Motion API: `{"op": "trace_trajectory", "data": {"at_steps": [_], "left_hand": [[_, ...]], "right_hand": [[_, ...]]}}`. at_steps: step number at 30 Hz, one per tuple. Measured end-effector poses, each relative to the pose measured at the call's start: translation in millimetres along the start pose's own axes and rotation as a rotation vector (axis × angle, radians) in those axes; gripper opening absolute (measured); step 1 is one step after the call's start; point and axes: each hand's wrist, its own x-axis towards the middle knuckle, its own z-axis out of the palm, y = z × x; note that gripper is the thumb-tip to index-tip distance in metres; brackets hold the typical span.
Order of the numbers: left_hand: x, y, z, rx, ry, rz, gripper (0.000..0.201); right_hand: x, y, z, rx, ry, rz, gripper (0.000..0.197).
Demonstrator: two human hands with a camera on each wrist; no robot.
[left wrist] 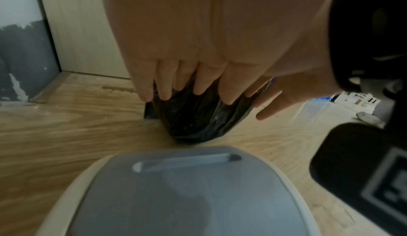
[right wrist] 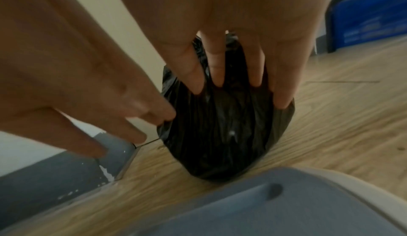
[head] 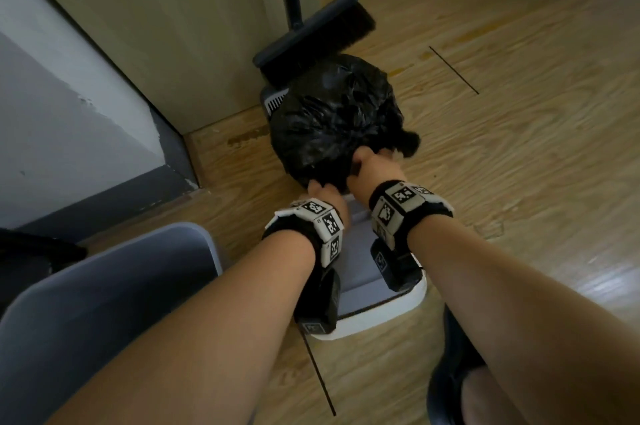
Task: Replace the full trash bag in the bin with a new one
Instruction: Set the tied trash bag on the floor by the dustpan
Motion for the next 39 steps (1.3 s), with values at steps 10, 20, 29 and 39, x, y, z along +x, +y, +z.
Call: {"op": "trace_trajectory", "data": {"at_steps": [10,20,29,39], "left_hand": [[24,-17,-53,-0.24,0.143,-0.018,0.056],[24,-15,-51,-0.26,0.155,0.066,0.047],[20,-24,-56,-0.213,0.184,0.099,0.049],[18,-30,-57,-0.174,0.288,0.128,0.053]], "right_hand": [[24,-12,-36,0.434,0.231,0.065,0.095],[43,-31,-86,-0.035,0.185,-0.164,0.012],[46,-46,-62,0.101,0.107,-0.051,0.073],[51,-34,-20,-0.009,0.047,-0.14,0.062]]}}
